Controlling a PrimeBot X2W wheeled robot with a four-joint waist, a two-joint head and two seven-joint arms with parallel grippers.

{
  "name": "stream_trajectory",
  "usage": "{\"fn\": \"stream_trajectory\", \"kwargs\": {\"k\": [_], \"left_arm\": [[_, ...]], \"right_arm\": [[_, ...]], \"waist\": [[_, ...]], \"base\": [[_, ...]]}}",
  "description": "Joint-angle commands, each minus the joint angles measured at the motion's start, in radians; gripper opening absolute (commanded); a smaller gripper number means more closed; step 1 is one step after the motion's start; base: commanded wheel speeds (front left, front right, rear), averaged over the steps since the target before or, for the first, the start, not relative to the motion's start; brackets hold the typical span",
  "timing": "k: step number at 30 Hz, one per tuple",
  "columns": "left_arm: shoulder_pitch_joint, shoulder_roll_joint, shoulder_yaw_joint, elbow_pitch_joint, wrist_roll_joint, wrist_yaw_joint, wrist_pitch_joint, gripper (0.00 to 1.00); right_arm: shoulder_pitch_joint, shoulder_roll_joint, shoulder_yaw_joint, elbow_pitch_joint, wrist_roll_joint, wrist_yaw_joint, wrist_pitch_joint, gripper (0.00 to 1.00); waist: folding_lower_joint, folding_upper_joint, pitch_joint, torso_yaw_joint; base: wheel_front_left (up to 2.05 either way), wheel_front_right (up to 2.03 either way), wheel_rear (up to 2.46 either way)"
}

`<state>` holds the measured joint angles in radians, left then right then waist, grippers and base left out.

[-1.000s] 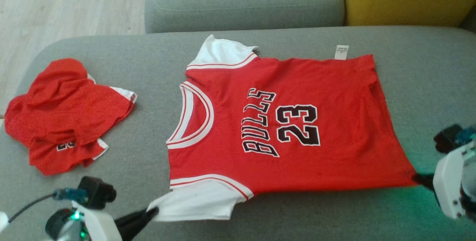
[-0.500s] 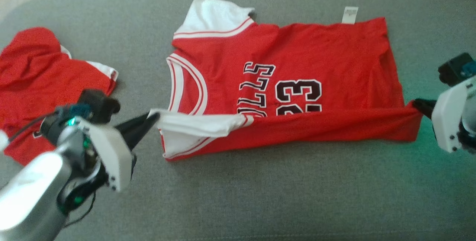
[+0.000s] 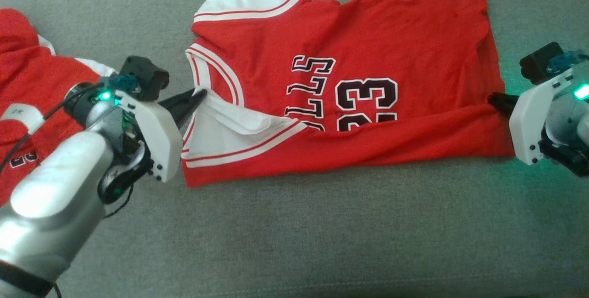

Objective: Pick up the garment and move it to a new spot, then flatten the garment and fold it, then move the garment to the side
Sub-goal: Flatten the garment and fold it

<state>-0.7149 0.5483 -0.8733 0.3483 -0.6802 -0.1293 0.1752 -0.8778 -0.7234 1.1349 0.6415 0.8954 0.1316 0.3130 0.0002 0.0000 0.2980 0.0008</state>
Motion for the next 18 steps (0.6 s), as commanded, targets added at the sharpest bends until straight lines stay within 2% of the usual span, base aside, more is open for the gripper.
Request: {"fn": "stream_trajectory", "kwargs": {"k": [1,2,3,4,5,6,9,11,16,18], "left_arm": [[-0.066,0.029,0.038,0.004,0.000,-0.001,-0.023,0.00],[-0.074,0.025,0.034,0.025,0.003,-0.001,-0.034,0.00],[-0.081,0.019,0.032,0.048,0.007,-0.001,-0.046,0.00],[-0.086,0.013,0.034,0.071,0.011,0.002,-0.059,0.10],[-0.091,0.006,0.038,0.094,0.016,0.013,-0.074,0.44],[-0.095,-0.003,0.042,0.117,0.023,0.029,-0.090,1.00],[-0.094,-0.036,0.052,0.171,0.028,0.059,-0.143,1.00],[-0.086,-0.061,0.077,0.200,0.019,0.094,-0.196,1.00],[-0.030,-0.140,0.205,0.225,-0.067,0.191,-0.387,1.00],[0.003,-0.153,0.241,0.211,-0.072,0.214,-0.421,1.00]], "right_arm": [[-0.014,-0.012,-0.006,0.008,0.001,-0.001,-0.022,0.00],[-0.016,-0.005,-0.007,0.021,0.001,-0.001,-0.037,0.38],[-0.016,0.002,-0.008,0.030,0.000,-0.001,-0.052,0.60],[-0.015,0.008,-0.010,0.040,0.002,-0.001,-0.069,1.00],[-0.013,0.015,-0.016,0.054,0.005,-0.001,-0.086,1.00],[-0.011,0.023,-0.026,0.069,0.013,-0.001,-0.105,1.00],[-0.004,0.049,-0.063,0.107,0.032,-0.001,-0.185,1.00],[0.001,0.070,-0.101,0.135,0.040,-0.001,-0.262,1.00],[0.020,0.133,-0.206,0.207,0.019,-0.001,-0.513,1.00],[0.031,0.160,-0.256,0.228,-0.002,-0.001,-0.559,1.00]], "waist": [[-0.0002,0.0000,0.001,-0.002],[-0.0002,0.0000,0.001,-0.003],[-0.0002,0.0000,-0.001,-0.003],[-0.0002,0.0000,-0.003,-0.003],[-0.0002,0.0000,-0.005,-0.003],[-0.0002,0.0000,-0.009,-0.002],[-0.0002,0.0000,-0.029,0.003],[-0.0002,0.0000,-0.048,0.005],[-0.0002,0.0000,-0.105,0.010],[-0.0002,0.0000,-0.125,0.009]], "base": [[0.00,0.00,0.00],[0.00,0.00,0.00],[0.00,0.00,0.00],[0.00,0.00,0.00],[0.00,0.00,0.00],[0.00,0.00,0.00],[0.00,0.00,0.00],[0.00,0.00,0.00],[0.00,0.00,0.00],[0.00,0.00,0.00]]}}
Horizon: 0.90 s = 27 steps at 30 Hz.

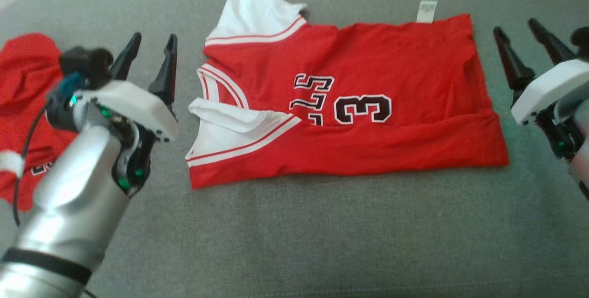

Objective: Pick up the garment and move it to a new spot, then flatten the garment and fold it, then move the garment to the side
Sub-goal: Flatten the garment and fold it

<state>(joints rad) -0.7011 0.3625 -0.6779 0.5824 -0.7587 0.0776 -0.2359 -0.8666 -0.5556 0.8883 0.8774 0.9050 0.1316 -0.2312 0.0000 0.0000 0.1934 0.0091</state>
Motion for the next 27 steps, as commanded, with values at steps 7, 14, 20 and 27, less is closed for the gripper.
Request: {"fn": "stream_trajectory", "kwargs": {"k": [7,14,20,27], "left_arm": [[0.151,-0.014,0.196,-0.202,0.089,0.081,-0.025,1.00],[0.402,-0.180,0.395,-0.359,0.217,0.091,-0.026,1.00],[0.501,-0.270,0.490,-0.346,0.348,0.054,-0.026,1.00],[0.502,-0.294,0.491,-0.212,0.473,0.045,-0.026,1.00]], "right_arm": [[0.120,0.053,-0.295,-0.111,-0.210,-0.001,-0.030,1.00],[0.461,0.243,-0.726,-0.381,-0.536,-0.001,-0.030,1.00],[0.642,0.418,-0.858,-0.572,-0.728,-0.001,-0.030,1.00],[0.679,0.474,-0.884,-0.630,-0.766,-0.001,-0.031,1.00]], "waist": [[0.0000,0.0000,-0.068,-0.002],[0.0000,0.0000,-0.094,-0.001],[0.0000,0.0000,-0.086,-0.021],[0.0000,0.0000,-0.056,-0.050]], "base": [[0.00,0.00,0.00],[0.00,0.00,0.00],[0.00,0.00,0.00],[0.00,0.00,0.00]]}}
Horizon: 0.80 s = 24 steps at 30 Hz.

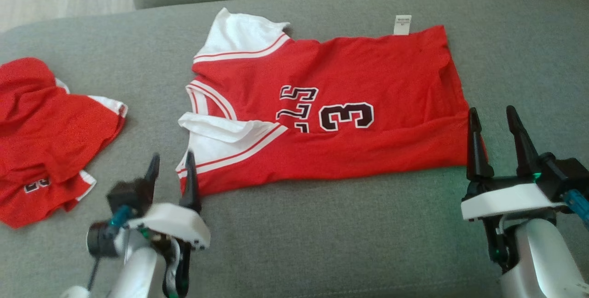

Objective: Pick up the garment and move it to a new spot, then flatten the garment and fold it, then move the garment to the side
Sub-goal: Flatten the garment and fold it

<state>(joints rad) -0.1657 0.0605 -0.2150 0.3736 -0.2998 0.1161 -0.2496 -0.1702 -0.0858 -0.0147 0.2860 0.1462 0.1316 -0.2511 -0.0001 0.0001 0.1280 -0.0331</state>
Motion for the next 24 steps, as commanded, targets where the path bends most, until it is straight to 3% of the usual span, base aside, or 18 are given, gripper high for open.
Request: {"fn": "stream_trajectory", "kwargs": {"k": [1,7,13,14,15,16,24], "left_arm": [[-0.043,0.012,0.023,0.035,0.033,0.014,-0.012,1.00],[-0.117,0.021,0.012,0.244,0.067,0.051,0.005,1.00],[-0.171,0.026,-0.008,0.375,0.079,0.054,0.045,1.00],[-0.177,0.026,-0.016,0.391,0.080,0.046,0.052,0.82],[-0.183,0.025,-0.023,0.404,0.080,0.036,0.058,0.13],[-0.188,0.024,-0.029,0.415,0.079,0.027,0.060,0.00],[-0.217,0.017,-0.037,0.397,0.071,0.016,0.014,0.00]], "right_arm": [[-0.018,0.006,0.018,-0.042,-0.007,-0.001,-0.011,1.00],[-0.028,0.012,0.014,-0.057,-0.007,-0.001,-0.011,1.00],[-0.025,0.016,0.006,-0.062,-0.008,-0.001,-0.011,1.00],[-0.026,0.017,0.002,-0.061,-0.009,-0.001,-0.011,1.00],[-0.026,0.018,-0.004,-0.060,-0.010,-0.001,-0.011,1.00],[-0.027,0.018,-0.010,-0.057,-0.011,-0.001,-0.011,1.00],[-0.055,0.031,-0.092,0.059,0.009,-0.001,0.061,1.00]], "waist": [[0.0001,-0.0001,0.013,-0.012],[0.0001,-0.0001,0.040,-0.032],[0.0001,-0.0001,0.055,-0.041],[0.0001,-0.0001,0.057,-0.041],[0.0001,-0.0001,0.058,-0.040],[0.0001,-0.0001,0.059,-0.038],[0.0001,-0.0001,0.059,-0.004]], "base": [[0.00,0.00,0.00],[0.00,0.00,0.00],[0.00,0.00,0.00],[0.00,0.00,0.00],[0.00,0.00,0.00],[0.00,0.00,0.00],[0.00,0.00,0.00]]}}
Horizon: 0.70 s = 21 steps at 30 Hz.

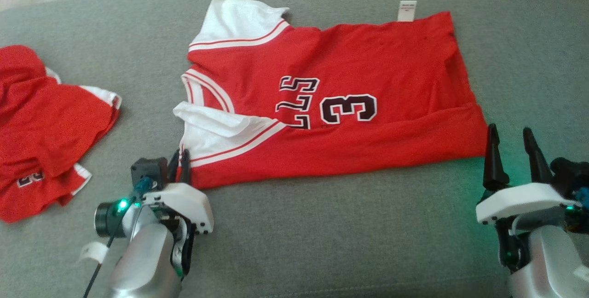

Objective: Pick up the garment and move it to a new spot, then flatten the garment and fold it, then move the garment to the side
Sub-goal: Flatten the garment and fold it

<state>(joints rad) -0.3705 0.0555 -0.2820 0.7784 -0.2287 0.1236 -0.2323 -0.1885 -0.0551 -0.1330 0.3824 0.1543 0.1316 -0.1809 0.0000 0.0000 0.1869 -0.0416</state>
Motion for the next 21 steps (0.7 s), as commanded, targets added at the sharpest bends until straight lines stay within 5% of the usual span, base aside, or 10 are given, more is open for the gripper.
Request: {"fn": "stream_trajectory", "kwargs": {"k": [1,11,21], "left_arm": [[-0.014,0.022,0.031,-0.024,0.001,0.010,-0.011,0.00],[0.010,0.018,0.000,-0.294,0.045,0.001,-0.029,0.00],[0.031,0.020,-0.027,-0.335,0.058,-0.005,-0.029,0.00]], "right_arm": [[-0.047,0.002,0.012,-0.012,0.008,-0.001,0.013,1.00],[-0.191,0.005,-0.057,0.281,0.105,-0.001,0.133,1.00],[-0.302,0.005,-0.111,0.498,0.037,-0.001,0.108,1.00]], "waist": [[0.0000,0.0000,0.000,0.011],[0.0000,0.0000,0.029,0.078],[0.0000,0.0000,0.040,0.095]], "base": [[0.00,0.00,0.00],[0.00,0.00,0.00],[0.00,0.00,0.00]]}}
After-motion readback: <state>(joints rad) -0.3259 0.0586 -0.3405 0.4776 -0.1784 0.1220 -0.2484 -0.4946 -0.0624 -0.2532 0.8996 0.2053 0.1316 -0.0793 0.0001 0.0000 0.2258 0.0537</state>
